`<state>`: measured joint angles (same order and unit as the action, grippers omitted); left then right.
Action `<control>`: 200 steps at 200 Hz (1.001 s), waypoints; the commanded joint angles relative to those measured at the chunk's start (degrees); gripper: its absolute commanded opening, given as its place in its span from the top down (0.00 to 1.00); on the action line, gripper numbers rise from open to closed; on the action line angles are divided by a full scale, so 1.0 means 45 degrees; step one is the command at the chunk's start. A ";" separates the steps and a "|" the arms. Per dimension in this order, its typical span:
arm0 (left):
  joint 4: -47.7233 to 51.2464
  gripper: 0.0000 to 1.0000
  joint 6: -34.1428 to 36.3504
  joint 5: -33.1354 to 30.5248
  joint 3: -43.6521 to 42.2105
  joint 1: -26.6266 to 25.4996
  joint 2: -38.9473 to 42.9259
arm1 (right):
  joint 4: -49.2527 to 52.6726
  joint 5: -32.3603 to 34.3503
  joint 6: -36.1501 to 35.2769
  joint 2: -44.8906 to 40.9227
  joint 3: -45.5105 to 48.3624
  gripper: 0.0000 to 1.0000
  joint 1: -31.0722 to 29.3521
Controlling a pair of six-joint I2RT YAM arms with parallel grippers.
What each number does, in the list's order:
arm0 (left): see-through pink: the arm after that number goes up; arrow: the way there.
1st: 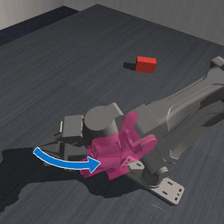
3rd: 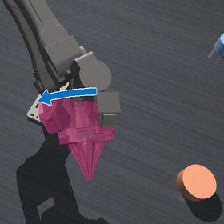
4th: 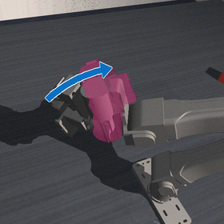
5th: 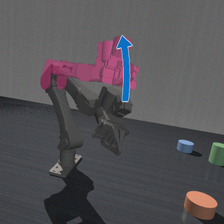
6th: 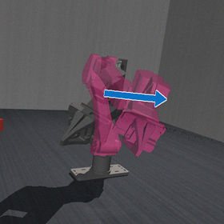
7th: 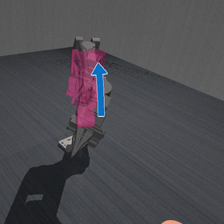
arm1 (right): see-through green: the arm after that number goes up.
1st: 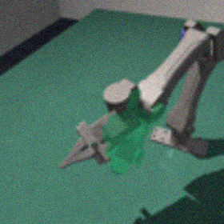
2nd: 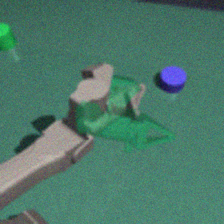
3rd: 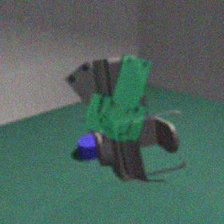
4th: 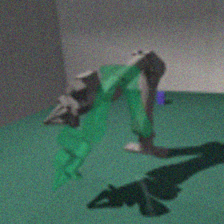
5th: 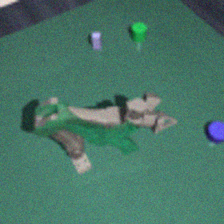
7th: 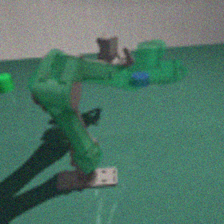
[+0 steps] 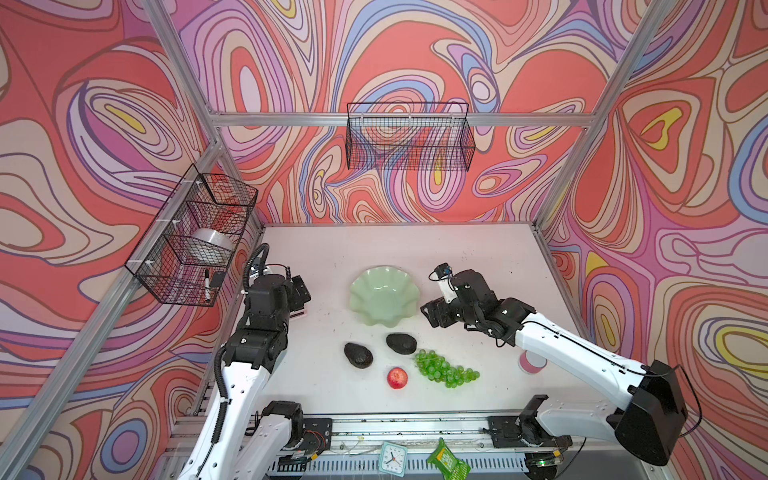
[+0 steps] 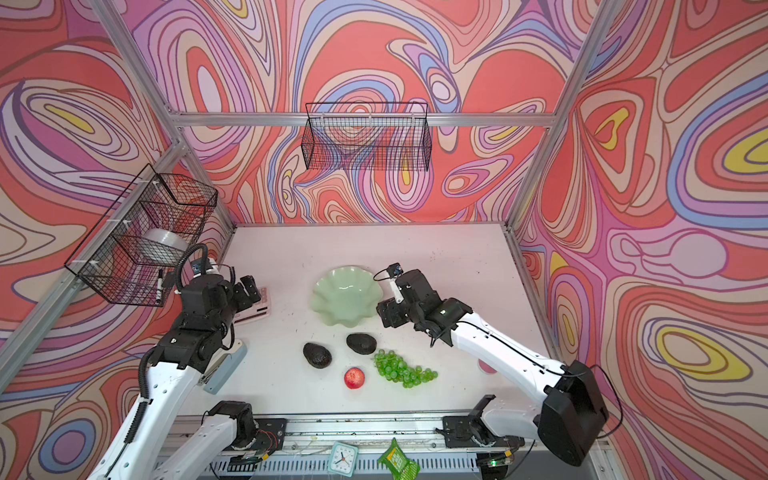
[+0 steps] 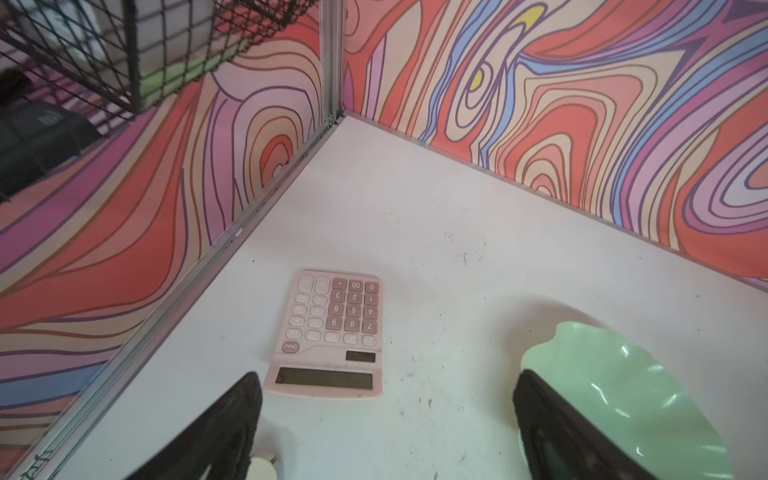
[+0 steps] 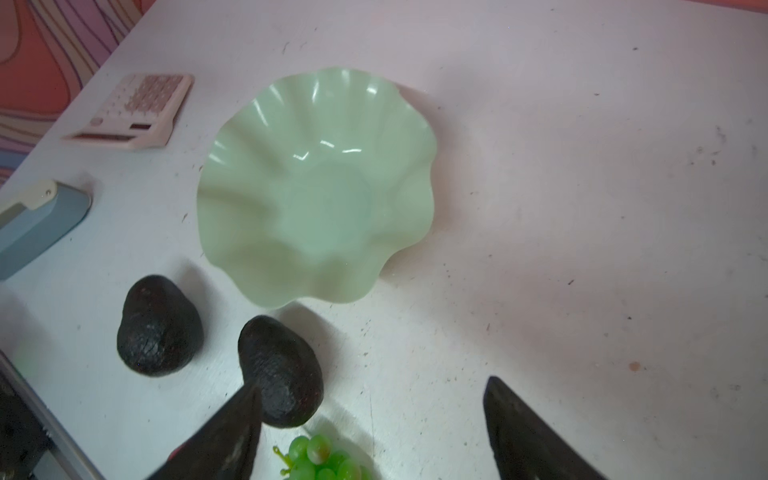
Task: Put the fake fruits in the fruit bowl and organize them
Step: 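Reach the right gripper to the avocado nearest the bowl and grasp it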
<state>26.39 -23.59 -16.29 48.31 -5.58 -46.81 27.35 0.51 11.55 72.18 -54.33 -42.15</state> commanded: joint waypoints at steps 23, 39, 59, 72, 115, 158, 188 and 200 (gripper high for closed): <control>0.0676 0.05 0.0070 0.0487 0.0021 0.0069 -0.0135 | 0.0476 -0.0247 -0.0591 0.0803 0.0574 0.14 -0.1693; 0.0656 0.05 0.0008 0.0553 -0.0072 0.0069 -0.0059 | 0.0176 -0.0243 -0.0671 0.1346 0.0569 0.14 -0.1986; 0.0543 0.05 -0.0068 0.0540 -0.0257 0.0069 0.0050 | -0.0398 -0.0489 -0.0785 0.2195 0.0408 0.15 -0.2131; 0.0641 0.05 -0.0078 0.0452 -0.0195 0.0069 0.0040 | -0.0689 -0.0506 -0.0891 0.2870 0.0216 0.15 -0.2231; 0.0834 0.04 -0.0081 0.0408 -0.0190 0.0069 0.0035 | -0.1195 -0.0253 -0.1024 0.4642 -0.0351 0.21 -0.2610; 0.0913 0.05 -0.0118 0.0564 -0.0144 0.0069 -0.0155 | -0.1703 0.0033 -0.0964 0.5595 -0.0672 0.28 -0.2842; 0.0907 0.05 -0.0156 0.0647 -0.0173 0.0069 -0.0223 | -0.1831 0.0269 -0.0890 0.5855 -0.0723 0.39 -0.2872; 0.0926 0.04 -0.0154 0.0635 -0.0175 0.0069 -0.0204 | -0.1749 0.0389 -0.0887 0.5802 -0.0657 0.44 -0.2860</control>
<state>28.58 -23.81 -13.67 48.10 -5.58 -47.55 20.21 0.34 7.62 97.73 -56.49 -54.63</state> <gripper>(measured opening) 0.955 0.608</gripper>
